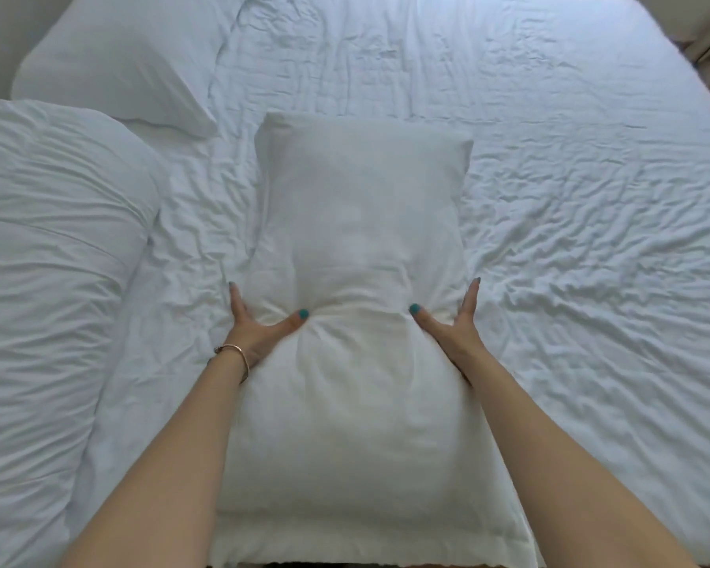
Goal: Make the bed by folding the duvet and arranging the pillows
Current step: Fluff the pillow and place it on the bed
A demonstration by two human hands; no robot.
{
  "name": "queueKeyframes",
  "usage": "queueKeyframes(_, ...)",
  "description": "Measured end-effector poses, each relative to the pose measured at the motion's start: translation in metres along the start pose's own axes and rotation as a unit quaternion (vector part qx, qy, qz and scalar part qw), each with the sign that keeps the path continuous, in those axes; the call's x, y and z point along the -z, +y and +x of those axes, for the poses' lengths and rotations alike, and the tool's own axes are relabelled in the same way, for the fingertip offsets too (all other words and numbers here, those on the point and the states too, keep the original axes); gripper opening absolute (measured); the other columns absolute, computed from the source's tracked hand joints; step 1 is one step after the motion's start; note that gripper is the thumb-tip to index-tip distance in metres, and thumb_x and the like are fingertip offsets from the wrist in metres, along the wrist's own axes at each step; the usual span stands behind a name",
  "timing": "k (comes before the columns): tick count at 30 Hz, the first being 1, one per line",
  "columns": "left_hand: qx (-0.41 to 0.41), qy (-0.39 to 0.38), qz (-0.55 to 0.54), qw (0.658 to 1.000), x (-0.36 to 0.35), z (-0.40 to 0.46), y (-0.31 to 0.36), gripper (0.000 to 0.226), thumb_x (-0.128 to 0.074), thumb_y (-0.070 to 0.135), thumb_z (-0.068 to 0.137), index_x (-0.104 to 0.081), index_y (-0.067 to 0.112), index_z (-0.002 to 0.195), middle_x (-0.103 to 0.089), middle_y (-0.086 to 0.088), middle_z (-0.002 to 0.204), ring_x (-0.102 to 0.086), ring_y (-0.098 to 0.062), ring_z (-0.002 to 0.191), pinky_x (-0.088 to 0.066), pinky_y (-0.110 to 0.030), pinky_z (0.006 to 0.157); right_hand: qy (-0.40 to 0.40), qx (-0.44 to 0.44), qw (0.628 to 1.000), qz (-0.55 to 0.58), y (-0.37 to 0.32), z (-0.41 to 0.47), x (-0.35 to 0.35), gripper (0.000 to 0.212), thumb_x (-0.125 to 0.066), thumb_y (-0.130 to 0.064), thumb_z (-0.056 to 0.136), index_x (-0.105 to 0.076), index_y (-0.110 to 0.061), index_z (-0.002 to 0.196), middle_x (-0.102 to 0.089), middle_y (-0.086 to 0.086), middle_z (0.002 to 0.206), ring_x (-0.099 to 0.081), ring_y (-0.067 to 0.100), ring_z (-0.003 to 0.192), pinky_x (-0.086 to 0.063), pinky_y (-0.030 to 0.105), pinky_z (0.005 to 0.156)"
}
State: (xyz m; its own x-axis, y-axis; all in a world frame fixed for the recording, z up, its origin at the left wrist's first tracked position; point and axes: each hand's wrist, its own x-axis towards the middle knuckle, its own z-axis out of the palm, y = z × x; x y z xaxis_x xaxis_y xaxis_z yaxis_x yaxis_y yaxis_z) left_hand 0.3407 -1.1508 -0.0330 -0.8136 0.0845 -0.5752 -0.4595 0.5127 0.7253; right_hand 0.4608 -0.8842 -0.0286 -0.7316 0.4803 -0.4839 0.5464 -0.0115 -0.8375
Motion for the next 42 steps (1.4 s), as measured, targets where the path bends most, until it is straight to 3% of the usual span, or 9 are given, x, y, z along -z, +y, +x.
queueKeyframes(2,-0.077,-0.004,-0.030,0.997,-0.009,-0.019,0.013,0.134,-0.083,0.063,0.052,0.014,0.050,0.145,-0.014,0.004,0.158,-0.027,-0.018,0.142,-0.025,-0.034,0.114,0.037,0.069,0.997,0.024,-0.013,-0.015,-0.005,0.116,-0.074,-0.052,0.077,0.018,-0.047,0.147,-0.007,-0.014,0.159,-0.022,0.002,0.140,-0.024,0.023,0.108)
queueKeyframes(5,-0.173,0.058,-0.009,0.983,-0.008,-0.059,0.032,0.124,-0.076,0.069,0.046,0.007,0.064,0.137,-0.021,0.006,0.156,-0.032,-0.014,0.138,-0.033,-0.028,0.100,0.057,0.159,0.984,0.048,-0.041,-0.053,0.000,0.120,-0.068,-0.078,0.060,0.008,-0.051,0.148,-0.006,-0.024,0.158,-0.020,-0.005,0.142,-0.023,0.019,0.111)
queueKeyframes(8,-0.238,0.104,0.056,0.964,0.013,-0.102,0.052,0.110,-0.075,0.065,0.057,0.003,0.068,0.135,-0.032,0.001,0.149,-0.042,-0.018,0.130,-0.036,-0.027,0.090,0.024,0.206,0.978,0.029,-0.065,-0.093,0.004,0.110,-0.084,-0.050,0.065,-0.010,-0.060,0.145,-0.023,-0.044,0.143,-0.031,-0.016,0.132,-0.034,0.012,0.104)
queueKeyframes(11,-0.266,0.124,0.120,0.948,0.045,-0.139,0.068,0.097,-0.073,0.063,0.064,-0.004,0.072,0.131,-0.043,-0.002,0.132,-0.050,-0.023,0.118,-0.043,-0.031,0.085,0.028,0.234,0.972,-0.026,-0.082,-0.128,-0.009,0.101,-0.087,-0.025,0.068,-0.026,-0.060,0.142,-0.033,-0.036,0.142,-0.032,-0.013,0.132,-0.030,0.022,0.109)
queueKeyframes(15,-0.297,0.167,0.147,0.929,0.101,-0.169,0.080,0.081,-0.055,0.076,0.052,-0.023,0.071,0.126,-0.047,0.004,0.122,-0.052,-0.015,0.113,-0.046,-0.028,0.087,0.021,0.244,0.969,-0.003,-0.113,-0.169,-0.041,0.093,-0.080,-0.049,0.055,-0.038,-0.055,0.138,-0.043,-0.025,0.141,-0.039,-0.009,0.129,-0.034,0.025,0.108)
queueKeyframes(23,-0.337,0.251,0.101,0.902,0.263,-0.192,0.091,0.067,-0.054,0.076,0.050,-0.046,0.056,0.114,-0.052,0.005,0.098,-0.051,-0.010,0.087,-0.040,-0.025,0.075,0.005,0.315,0.949,-0.008,-0.217,-0.226,-0.148,0.087,-0.074,-0.060,0.051,-0.040,-0.059,0.131,-0.048,-0.033,0.129,-0.045,-0.013,0.119,-0.038,0.021,0.099)
queueKeyframes(35,-0.364,0.379,0.091,0.846,0.567,-0.208,0.034,0.056,-0.060,0.072,0.057,-0.049,0.058,0.110,-0.056,0.014,0.115,-0.050,-0.006,0.108,-0.038,-0.023,0.087,-0.124,0.383,0.915,-0.023,-0.331,-0.298,-0.410,0.088,-0.069,-0.069,0.053,-0.028,-0.066,0.131,-0.044,-0.016,0.135,-0.047,0.005,0.121,-0.042,0.037,0.104)
queueKeyframes(38,-0.324,0.366,0.089,0.868,0.619,-0.192,0.003,0.059,-0.061,0.072,0.056,-0.047,0.062,0.112,-0.053,0.015,0.117,-0.047,-0.004,0.109,-0.037,-0.023,0.090,-0.175,0.367,0.912,-0.046,-0.324,-0.299,-0.466,0.094,-0.070,-0.071,0.056,-0.017,-0.069,0.135,-0.042,-0.008,0.138,-0.045,0.009,0.123,-0.039,0.035,0.106)
queueKeyframes(42,-0.171,0.248,0.109,0.947,0.653,-0.131,-0.070,0.073,-0.059,0.077,0.054,-0.036,0.068,0.123,-0.046,0.001,0.131,-0.045,-0.019,0.123,-0.038,-0.032,0.102,-0.215,0.276,0.923,-0.158,-0.279,-0.297,-0.533,0.104,-0.074,-0.067,0.063,-0.001,-0.067,0.138,-0.042,0.004,0.123,-0.042,0.018,0.120,-0.037,0.030,0.104)
